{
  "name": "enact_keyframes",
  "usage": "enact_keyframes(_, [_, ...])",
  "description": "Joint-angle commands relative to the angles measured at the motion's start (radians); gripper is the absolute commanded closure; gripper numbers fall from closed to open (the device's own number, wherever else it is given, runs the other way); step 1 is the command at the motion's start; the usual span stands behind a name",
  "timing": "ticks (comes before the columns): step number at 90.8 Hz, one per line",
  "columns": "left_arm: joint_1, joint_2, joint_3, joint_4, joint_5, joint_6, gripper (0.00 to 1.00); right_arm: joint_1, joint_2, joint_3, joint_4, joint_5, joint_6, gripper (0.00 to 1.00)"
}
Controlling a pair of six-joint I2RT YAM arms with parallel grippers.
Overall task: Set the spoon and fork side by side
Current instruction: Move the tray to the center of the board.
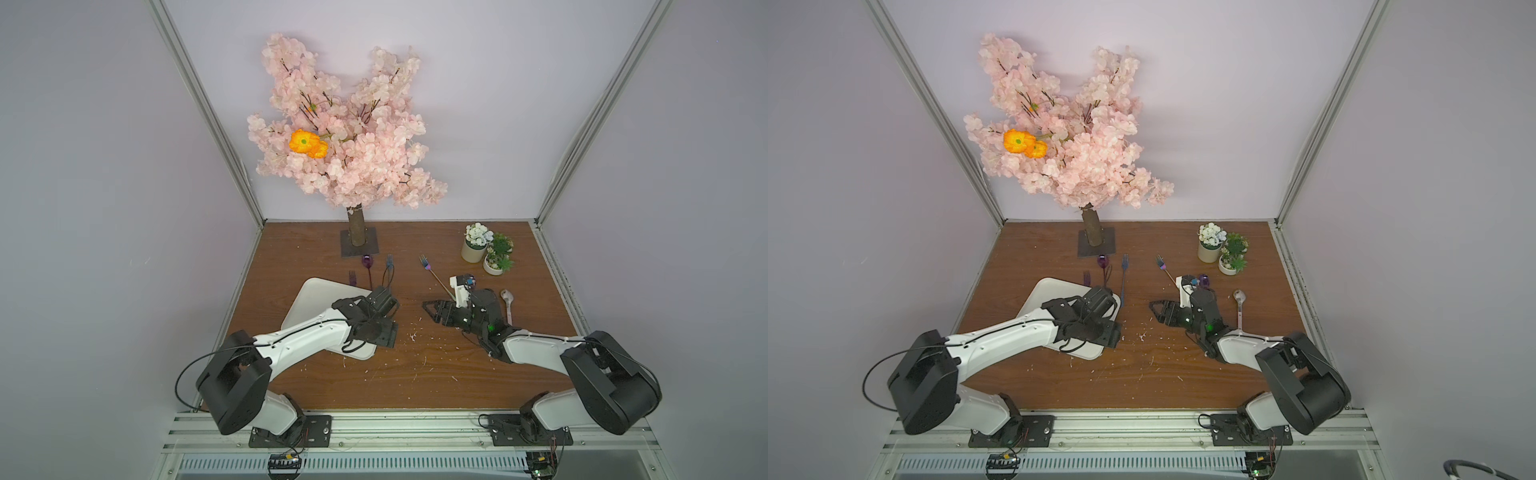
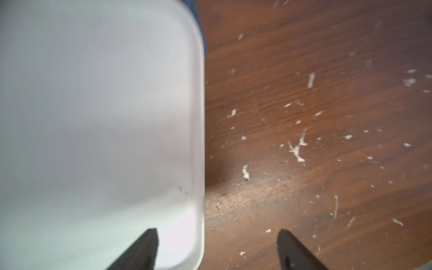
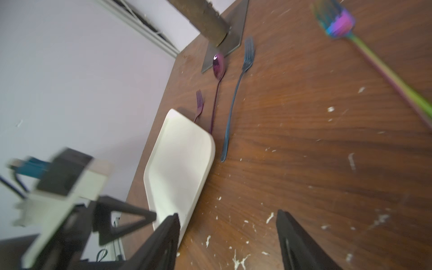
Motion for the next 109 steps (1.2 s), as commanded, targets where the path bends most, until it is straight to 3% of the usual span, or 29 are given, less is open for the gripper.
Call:
enact_keyframes(1, [0.112, -0.055, 0.067, 0.003, -0.041, 0.068, 0.01, 0.068, 0.065, 0.053, -0.003, -0.052, -0.015, 0.31])
enact_keyframes(15, [0.321, -0.124, 0.074, 0.014, -0.136, 0.106, 0.01, 0.146, 0.215, 0.1, 0.124, -0.094, 0.068, 0.37])
enact_keyframes(26, [0.409, -0.219, 0.042, 0.063, -0.215, 0.101, 0.01, 0.189, 0.319, 0.136, 0.217, -0.103, 0.154, 0.42])
enact_keyframes(42, [0.432, -0.344, -0.021, 0.09, -0.314, 0.095, 0.0, 0.255, 0.381, 0.177, 0.252, -0.036, 0.228, 0.47])
enact_keyframes(66, [0.432, -0.418, -0.073, 0.091, -0.317, 0.105, 0.01, 0.269, 0.455, 0.205, 0.256, 0.021, 0.29, 0.59])
enact_keyframes(109, [0.432, -0.466, -0.094, 0.094, -0.33, 0.121, 0.01, 0.292, 0.546, 0.264, 0.275, 0.081, 0.344, 0.66])
